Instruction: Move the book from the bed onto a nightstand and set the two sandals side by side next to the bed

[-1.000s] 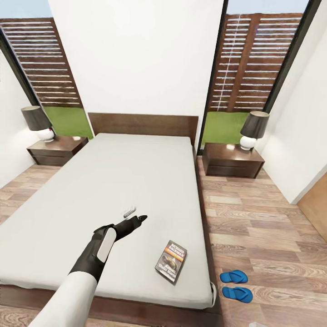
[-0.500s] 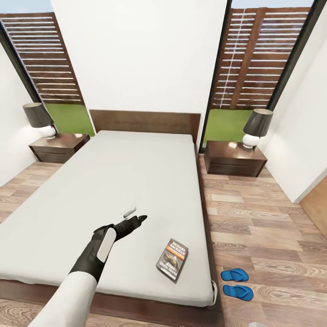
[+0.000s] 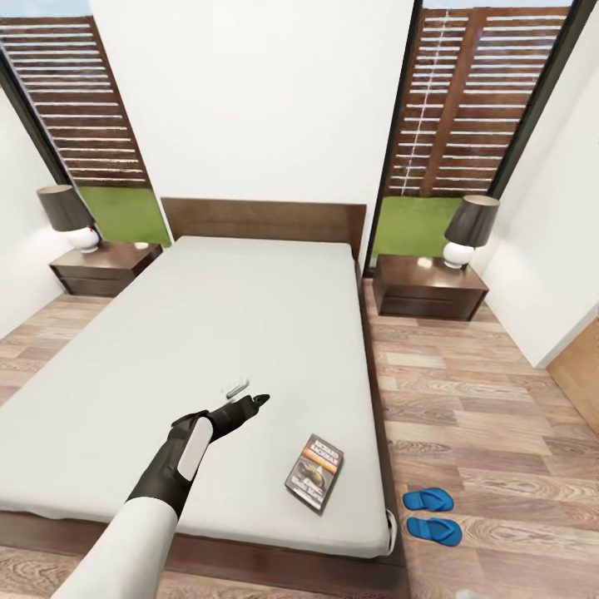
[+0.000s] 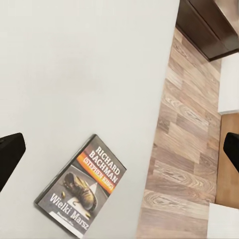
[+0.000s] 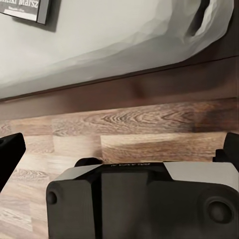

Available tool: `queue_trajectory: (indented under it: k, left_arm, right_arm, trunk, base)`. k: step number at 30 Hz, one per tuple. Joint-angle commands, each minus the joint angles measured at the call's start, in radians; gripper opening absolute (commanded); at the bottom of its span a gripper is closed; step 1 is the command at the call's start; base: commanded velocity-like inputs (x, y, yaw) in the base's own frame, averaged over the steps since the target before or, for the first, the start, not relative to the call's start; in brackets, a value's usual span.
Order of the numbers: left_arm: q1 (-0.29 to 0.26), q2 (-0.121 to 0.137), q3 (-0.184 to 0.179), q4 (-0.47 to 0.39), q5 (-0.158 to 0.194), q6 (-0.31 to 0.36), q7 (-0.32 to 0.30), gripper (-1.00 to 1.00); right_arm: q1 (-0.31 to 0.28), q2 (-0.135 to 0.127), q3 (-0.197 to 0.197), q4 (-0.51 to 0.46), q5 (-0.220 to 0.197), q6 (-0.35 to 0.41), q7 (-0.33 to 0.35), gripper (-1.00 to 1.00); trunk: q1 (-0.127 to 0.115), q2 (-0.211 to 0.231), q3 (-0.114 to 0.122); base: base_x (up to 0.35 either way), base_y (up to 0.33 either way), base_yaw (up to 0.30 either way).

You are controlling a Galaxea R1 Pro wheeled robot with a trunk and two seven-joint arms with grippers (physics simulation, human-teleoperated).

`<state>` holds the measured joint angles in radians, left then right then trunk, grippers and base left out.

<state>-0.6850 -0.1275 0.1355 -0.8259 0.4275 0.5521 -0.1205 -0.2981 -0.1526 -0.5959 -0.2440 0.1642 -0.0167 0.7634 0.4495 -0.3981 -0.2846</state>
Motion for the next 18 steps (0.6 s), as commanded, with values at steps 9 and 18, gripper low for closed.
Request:
queue_trajectory:
  k: [9, 18]
  left_arm:
    - [-0.001, -0.001, 0.006, -0.001, 0.002, 0.008, -0.004, 1.0]
    - [-0.001, -0.001, 0.006, -0.001, 0.002, 0.008, -0.004, 1.0]
  right_arm:
    - [-0.001, 0.001, -0.009, 0.0, 0.011, -0.002, 0.005, 1.0]
    - [-0.001, 0.001, -0.009, 0.0, 0.01, -0.002, 0.005, 1.0]
  trunk:
    - [0.0, -0.002, -0.016]
    - [0.0, -0.002, -0.029]
  base:
    - [0.0, 0.0, -0.106]
    - [0.0, 0.0, -0.117]
